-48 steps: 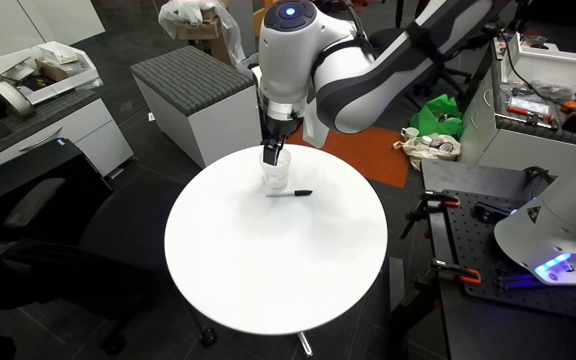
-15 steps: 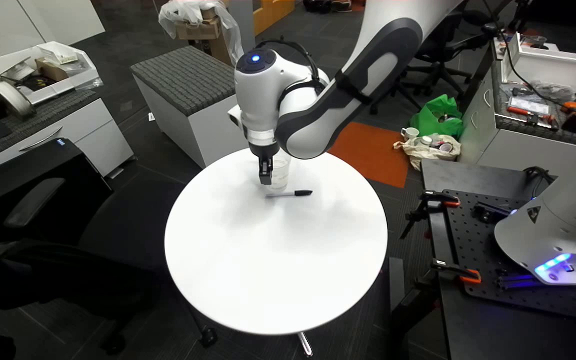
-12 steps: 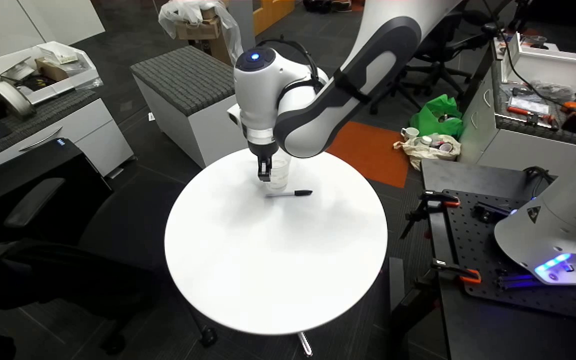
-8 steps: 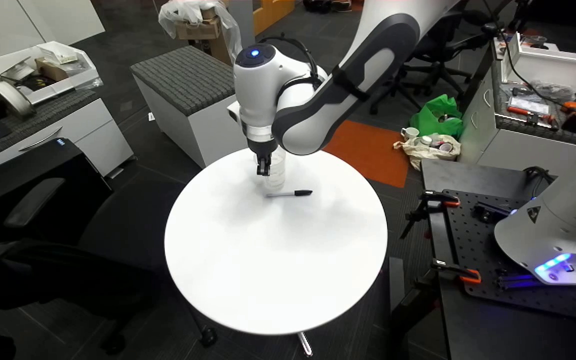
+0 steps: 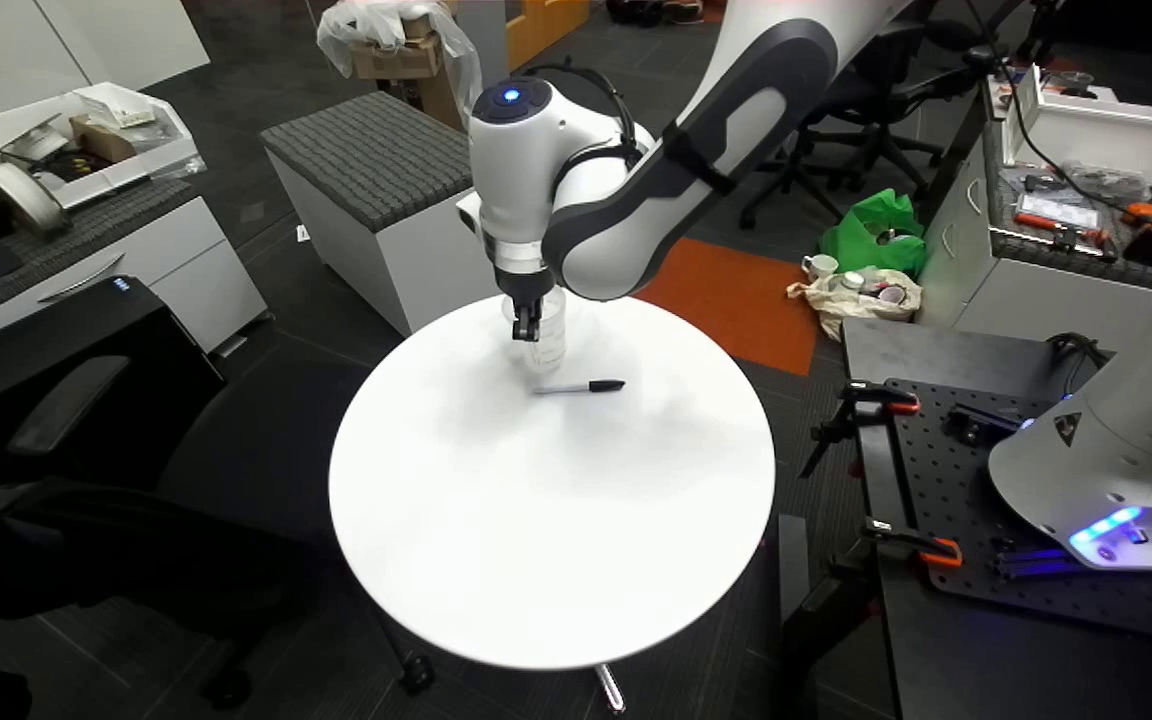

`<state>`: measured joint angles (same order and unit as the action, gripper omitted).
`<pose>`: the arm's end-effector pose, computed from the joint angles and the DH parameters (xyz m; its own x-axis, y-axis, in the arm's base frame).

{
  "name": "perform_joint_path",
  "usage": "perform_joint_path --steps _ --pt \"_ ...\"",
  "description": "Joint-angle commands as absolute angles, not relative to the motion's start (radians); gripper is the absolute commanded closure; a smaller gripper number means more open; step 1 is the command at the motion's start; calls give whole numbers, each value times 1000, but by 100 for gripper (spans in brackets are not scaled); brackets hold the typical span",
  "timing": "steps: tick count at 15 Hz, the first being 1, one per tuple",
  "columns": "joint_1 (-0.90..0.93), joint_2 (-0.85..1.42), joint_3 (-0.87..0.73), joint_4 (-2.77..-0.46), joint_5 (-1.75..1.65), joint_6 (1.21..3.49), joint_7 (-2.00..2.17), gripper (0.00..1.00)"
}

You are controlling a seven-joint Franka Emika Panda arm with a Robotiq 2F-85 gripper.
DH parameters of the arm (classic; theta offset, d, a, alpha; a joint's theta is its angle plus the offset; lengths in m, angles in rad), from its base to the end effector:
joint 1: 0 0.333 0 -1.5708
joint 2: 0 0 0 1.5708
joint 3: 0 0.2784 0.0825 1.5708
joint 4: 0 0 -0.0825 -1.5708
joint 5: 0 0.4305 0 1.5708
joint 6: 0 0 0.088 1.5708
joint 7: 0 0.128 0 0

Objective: Take the pen out of the cup and put it on the table, move the cup to the left side of the table, then put the pen in the cup

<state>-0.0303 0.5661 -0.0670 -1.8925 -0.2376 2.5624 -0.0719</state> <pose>0.6525 -0.0635 0.1244 0.9804 0.1846 0.0692 0.1688 -0.9674 0.1890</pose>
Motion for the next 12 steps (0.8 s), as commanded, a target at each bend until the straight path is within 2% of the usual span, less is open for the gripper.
perform_joint_path --steps 1,12 --pt "-7 512 -85 -1912 -241 2544 -44 99" --pt "83 338 -101 -1993 -287 2543 153 99"
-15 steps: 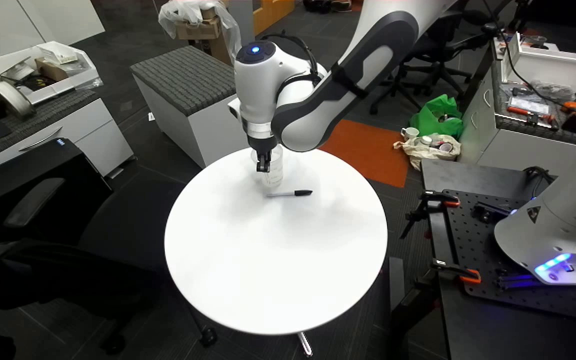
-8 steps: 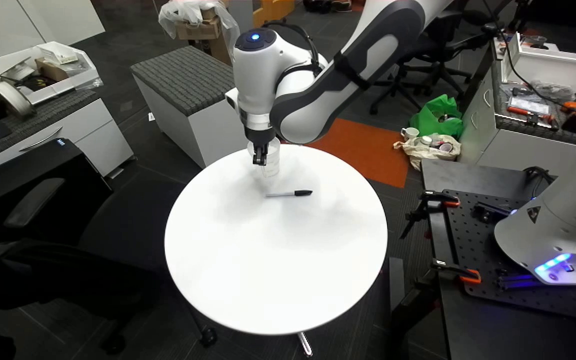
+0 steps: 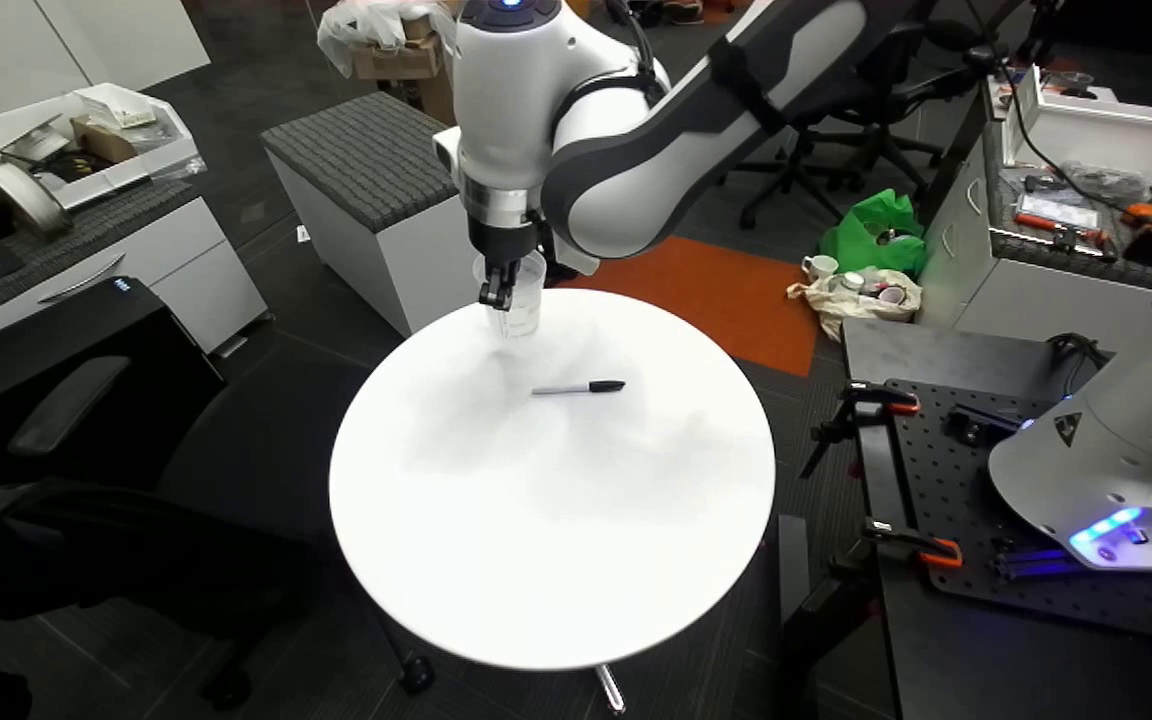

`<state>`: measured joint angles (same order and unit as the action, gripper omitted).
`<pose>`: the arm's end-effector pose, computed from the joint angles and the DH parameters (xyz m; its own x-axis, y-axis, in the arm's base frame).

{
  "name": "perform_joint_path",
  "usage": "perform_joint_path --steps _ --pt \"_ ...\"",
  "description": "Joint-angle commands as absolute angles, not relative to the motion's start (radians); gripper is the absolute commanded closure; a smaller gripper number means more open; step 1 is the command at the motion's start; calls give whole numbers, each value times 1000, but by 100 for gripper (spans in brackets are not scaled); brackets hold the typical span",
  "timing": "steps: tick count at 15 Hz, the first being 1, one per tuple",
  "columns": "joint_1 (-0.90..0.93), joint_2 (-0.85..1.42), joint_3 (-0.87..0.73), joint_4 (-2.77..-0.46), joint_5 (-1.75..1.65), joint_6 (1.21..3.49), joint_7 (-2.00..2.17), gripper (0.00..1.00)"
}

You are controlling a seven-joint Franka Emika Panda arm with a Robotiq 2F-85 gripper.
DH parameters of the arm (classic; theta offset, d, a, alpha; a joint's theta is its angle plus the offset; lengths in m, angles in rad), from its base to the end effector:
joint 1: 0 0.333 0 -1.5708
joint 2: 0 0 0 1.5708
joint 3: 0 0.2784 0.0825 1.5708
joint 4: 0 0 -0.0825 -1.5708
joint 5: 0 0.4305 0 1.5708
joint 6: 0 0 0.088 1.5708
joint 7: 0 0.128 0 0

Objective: Take the pen out of the cup and put it on the table, move the cup to the left side of the table, then put the pen in the cup

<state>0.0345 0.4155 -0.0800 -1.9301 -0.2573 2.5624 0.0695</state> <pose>0.6661 -0.0290 0.2069 0.9723 0.1144 0.2039 0.0731 -0.9772 0.1995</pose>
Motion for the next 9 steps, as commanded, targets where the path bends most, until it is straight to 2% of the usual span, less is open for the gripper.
perform_joint_path --steps 1,9 --pt "99 326 -100 -2000 -301 2544 184 99" --pt "221 296 -77 -2030 -372 2545 413 99"
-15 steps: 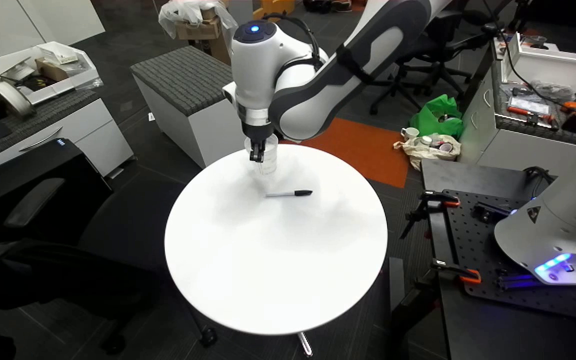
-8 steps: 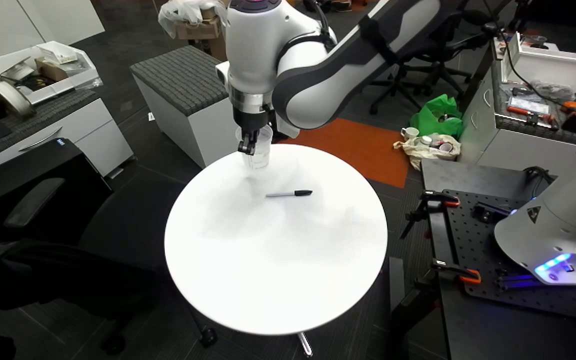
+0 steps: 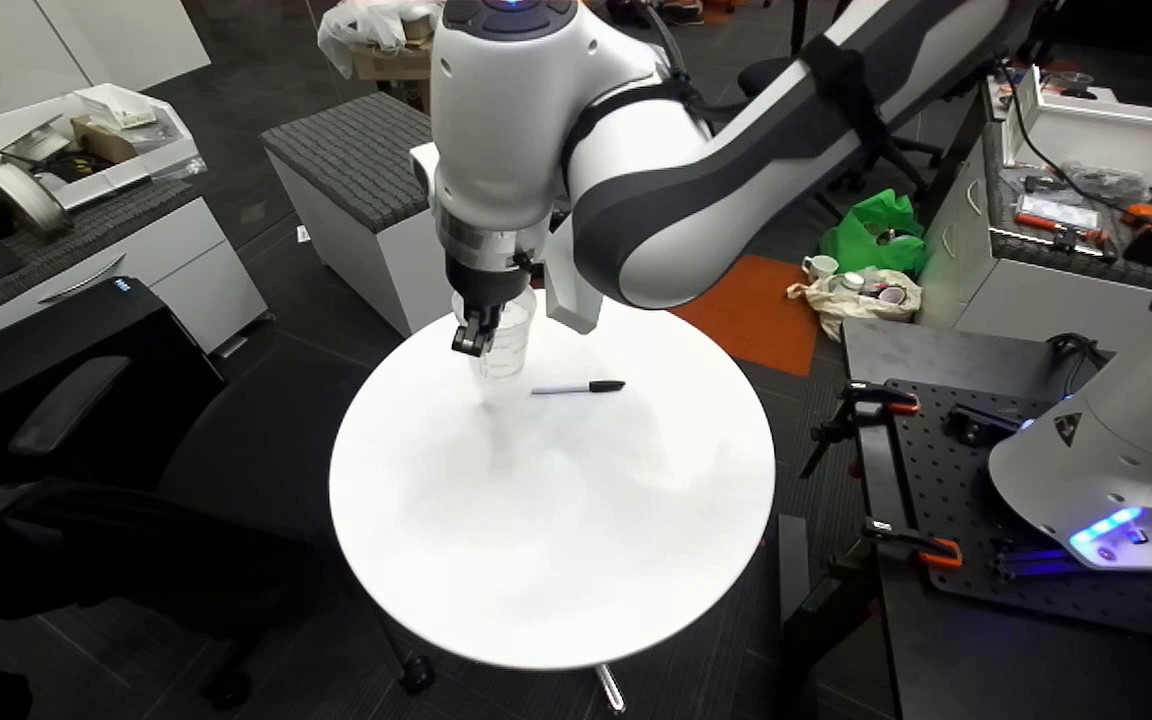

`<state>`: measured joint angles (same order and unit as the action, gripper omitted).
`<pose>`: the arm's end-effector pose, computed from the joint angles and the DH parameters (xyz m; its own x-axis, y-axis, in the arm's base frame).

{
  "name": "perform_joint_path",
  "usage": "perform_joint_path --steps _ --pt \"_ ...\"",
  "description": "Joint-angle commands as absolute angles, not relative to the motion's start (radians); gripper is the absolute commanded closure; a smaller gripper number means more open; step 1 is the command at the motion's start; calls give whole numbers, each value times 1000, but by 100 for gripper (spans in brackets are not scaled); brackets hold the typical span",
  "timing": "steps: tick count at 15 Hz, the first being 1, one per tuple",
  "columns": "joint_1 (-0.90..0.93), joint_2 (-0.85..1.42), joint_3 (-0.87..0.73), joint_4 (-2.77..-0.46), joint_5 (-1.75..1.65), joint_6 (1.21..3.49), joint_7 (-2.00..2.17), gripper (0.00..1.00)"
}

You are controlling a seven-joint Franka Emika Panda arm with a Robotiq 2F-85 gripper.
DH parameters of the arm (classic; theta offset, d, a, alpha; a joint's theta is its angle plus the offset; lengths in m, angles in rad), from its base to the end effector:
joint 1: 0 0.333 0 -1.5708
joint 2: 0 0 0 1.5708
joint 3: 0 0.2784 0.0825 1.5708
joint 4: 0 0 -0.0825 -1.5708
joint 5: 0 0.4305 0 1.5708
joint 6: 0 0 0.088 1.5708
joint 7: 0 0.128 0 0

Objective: Take the pen out of the cup and put it on the table, move the cup to the left side of the table, then put the pen in the cup

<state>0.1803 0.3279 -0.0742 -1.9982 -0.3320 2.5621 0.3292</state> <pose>0.6494 0.0705 0.2315 0.9611 0.0648 0.2684 0.0151 -0.9830 0.1831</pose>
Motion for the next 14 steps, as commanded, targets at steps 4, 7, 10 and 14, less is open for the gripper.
perform_joint_path --steps 4,7,10,14 --pt "274 307 -63 -2039 -407 2537 481 99" --pt "307 318 -55 -2043 -433 2531 516 99" --pt "335 333 -47 -2041 -450 2520 542 99" --pt "364 363 -32 -2030 -452 2505 557 99"
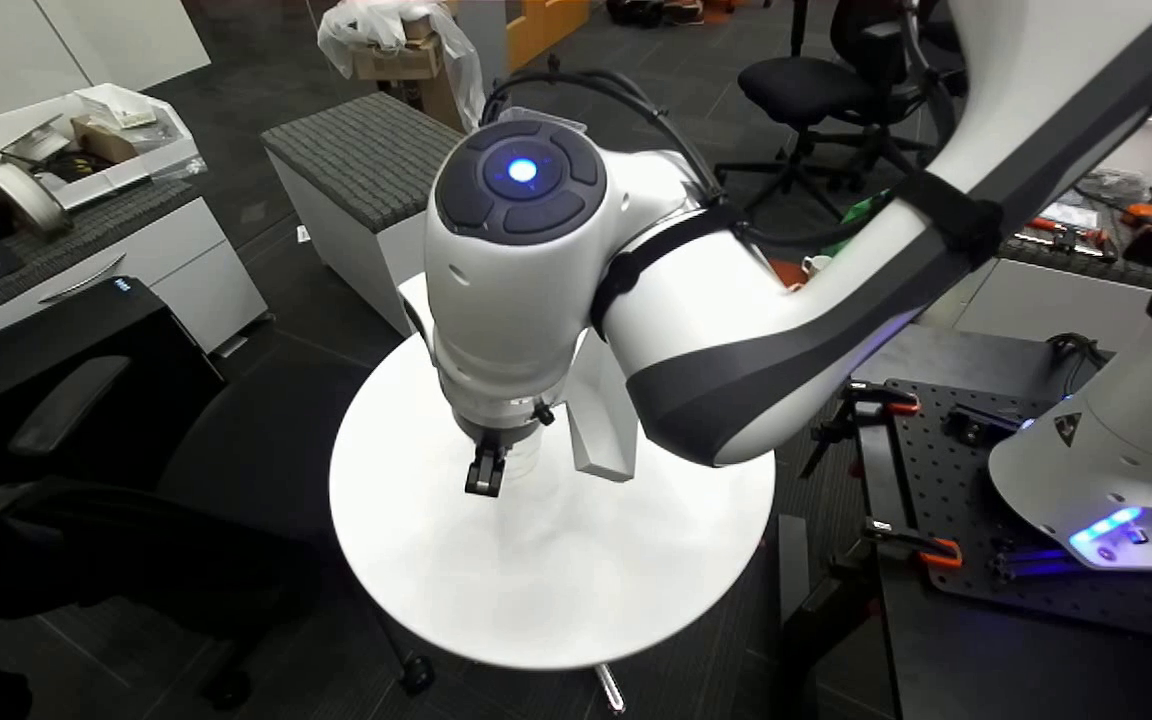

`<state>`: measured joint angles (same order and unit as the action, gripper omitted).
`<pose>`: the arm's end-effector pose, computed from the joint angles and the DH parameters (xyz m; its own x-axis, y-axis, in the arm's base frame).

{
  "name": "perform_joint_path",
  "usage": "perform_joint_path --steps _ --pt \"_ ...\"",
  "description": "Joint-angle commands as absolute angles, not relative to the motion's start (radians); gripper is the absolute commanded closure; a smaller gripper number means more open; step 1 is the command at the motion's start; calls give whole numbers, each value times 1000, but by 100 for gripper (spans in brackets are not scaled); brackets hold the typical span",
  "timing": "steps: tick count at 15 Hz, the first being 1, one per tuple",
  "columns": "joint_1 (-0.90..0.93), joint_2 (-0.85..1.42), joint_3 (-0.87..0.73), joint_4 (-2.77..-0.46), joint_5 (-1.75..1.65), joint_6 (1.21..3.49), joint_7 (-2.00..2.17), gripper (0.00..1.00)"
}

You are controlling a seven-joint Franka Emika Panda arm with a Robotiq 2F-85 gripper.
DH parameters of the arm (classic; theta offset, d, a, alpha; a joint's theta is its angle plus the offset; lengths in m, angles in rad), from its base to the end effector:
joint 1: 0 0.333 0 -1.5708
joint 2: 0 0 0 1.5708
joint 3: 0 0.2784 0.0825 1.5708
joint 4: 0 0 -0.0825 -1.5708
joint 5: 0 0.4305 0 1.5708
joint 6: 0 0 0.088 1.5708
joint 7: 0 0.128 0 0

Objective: Take the pen out of the cup and put it on the table, move the cup to the left side of the table, then put the pen in the cup

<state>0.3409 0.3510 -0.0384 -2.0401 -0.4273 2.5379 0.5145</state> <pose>0.6044 0.1881 0.1939 0.9631 0.1480 0.2247 0.1001 -0.9722 0.2115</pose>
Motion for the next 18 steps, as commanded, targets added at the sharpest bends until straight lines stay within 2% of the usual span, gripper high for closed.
perform_joint_path --steps 1,12,13,14,18 --pt "368 372 -26 -2028 -447 2507 551 99" --pt "361 473 18 -2003 -369 2527 468 99" --pt "362 479 17 -1999 -364 2524 467 80" --pt "364 485 14 -1996 -362 2523 469 68" --pt "374 492 3 -1988 -363 2516 483 40"
